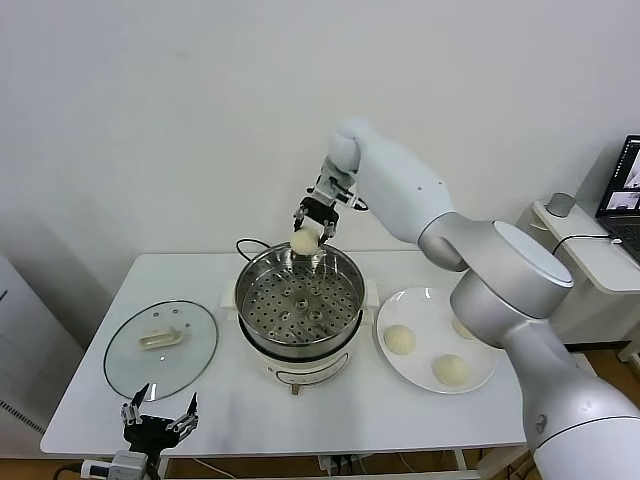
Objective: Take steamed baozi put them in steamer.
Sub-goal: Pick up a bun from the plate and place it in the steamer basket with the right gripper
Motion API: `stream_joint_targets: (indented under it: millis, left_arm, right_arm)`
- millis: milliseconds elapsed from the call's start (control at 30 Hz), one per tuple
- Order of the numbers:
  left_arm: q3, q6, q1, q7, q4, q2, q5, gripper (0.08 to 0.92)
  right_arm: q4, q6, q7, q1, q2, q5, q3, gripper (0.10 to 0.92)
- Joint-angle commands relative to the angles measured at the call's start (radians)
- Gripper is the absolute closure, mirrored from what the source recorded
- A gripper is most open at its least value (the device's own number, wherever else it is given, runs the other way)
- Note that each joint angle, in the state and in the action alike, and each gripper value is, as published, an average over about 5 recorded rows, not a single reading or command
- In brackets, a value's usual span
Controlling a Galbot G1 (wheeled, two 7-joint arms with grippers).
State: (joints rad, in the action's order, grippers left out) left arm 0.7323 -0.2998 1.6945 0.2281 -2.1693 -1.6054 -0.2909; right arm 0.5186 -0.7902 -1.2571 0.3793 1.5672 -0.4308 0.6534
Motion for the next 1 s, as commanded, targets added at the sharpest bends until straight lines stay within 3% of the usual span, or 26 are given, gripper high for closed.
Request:
stream_joint_targets:
  millis: [33,567,1000]
  left_arm:
    - [-0.002,-0.001,0.003,0.0,-0.002,-0.006,-0.003,0.177]
    - [-0.005,0.0,-0.002,0.0,0.006,-0.008,-0.001,0.177]
    - [-0.013,0.001,-0.006,0.0,0.013,-0.009,-0.002,0.177]
  right_arm:
    - [0.057,-0.082,0.035,-0.051,0.024,-0.12,0.009,0.465]
    - [0.046,-0.082,0.154,-0.119,0.035,-0.302,-0.045,0.465]
    - [0.022,-0.082,0.274,-0.14,0.037,-0.362,-0.034,0.454]
